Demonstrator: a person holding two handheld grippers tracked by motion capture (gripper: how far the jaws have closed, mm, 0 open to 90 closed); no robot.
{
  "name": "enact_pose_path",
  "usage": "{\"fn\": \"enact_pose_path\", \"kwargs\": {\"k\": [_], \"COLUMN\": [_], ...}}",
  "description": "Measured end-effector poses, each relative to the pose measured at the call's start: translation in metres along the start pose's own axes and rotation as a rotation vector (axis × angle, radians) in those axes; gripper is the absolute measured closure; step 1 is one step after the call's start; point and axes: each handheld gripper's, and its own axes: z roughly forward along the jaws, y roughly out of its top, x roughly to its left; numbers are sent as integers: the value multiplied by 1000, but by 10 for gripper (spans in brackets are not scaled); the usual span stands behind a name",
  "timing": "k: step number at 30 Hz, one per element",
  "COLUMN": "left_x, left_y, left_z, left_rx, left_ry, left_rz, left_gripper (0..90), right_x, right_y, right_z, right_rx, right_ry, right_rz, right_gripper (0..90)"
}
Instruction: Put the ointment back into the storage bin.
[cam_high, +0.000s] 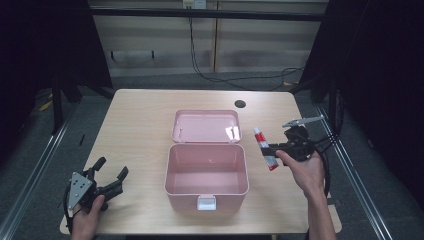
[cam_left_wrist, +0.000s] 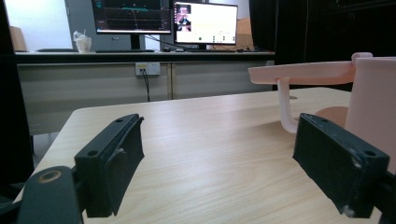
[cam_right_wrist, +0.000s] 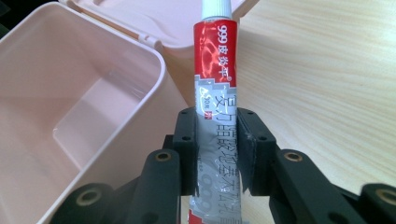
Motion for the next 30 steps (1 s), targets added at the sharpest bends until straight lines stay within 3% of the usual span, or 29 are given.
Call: {"fn": "enact_pose_path", "kwargs": {"k": [7,17,30], "left_x": [0,0,0], "left_y": [0,0,0], "left_z": [0,0,0], "left_rx": [2,1,1], "left_ry": [0,0,-2], "left_rz": [2,0,1], "left_gripper": [158,158,158], "right_x": [2,11,24], "right_y": [4,19,33], "right_z": [-10,-12,-6], "right_rx": [-35,-59,-51], "right_ry": [24,54,85], "right_rz": [-10,-65,-108], "right_gripper": [714,714,715]}}
